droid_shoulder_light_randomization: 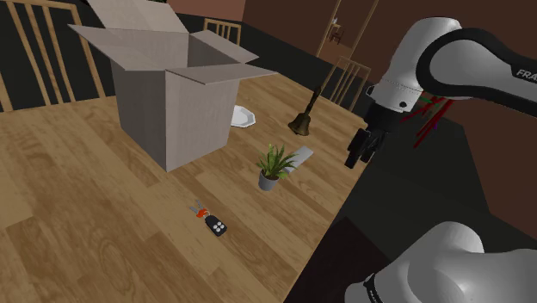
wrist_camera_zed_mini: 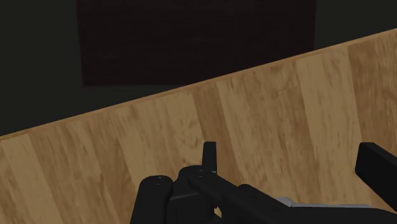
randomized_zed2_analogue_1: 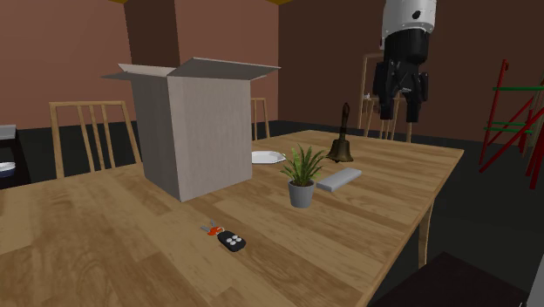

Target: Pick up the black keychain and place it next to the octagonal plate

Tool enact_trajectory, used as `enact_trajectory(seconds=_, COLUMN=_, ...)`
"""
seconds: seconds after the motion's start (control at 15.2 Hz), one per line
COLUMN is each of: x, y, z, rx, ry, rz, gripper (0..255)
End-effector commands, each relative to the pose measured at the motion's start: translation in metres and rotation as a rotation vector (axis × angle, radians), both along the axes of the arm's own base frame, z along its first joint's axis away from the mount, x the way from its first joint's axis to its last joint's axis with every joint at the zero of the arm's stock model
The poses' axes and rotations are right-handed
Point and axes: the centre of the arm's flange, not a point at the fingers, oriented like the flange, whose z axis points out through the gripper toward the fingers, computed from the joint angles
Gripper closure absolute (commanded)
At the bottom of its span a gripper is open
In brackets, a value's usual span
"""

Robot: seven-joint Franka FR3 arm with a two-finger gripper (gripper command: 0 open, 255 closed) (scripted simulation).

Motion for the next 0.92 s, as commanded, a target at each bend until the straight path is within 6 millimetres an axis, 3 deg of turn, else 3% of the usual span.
enact_trajectory(seconds=0.0, x=0.000, y=0.000, z=0.000, rx=0.000, ry=0.000, rz=0.000, gripper=0)
enact_trajectory(seconds=0.86, x=0.055, y=0.151, z=-0.073, rx=-0.057, ry=-0.038, rz=0.006, gripper=0)
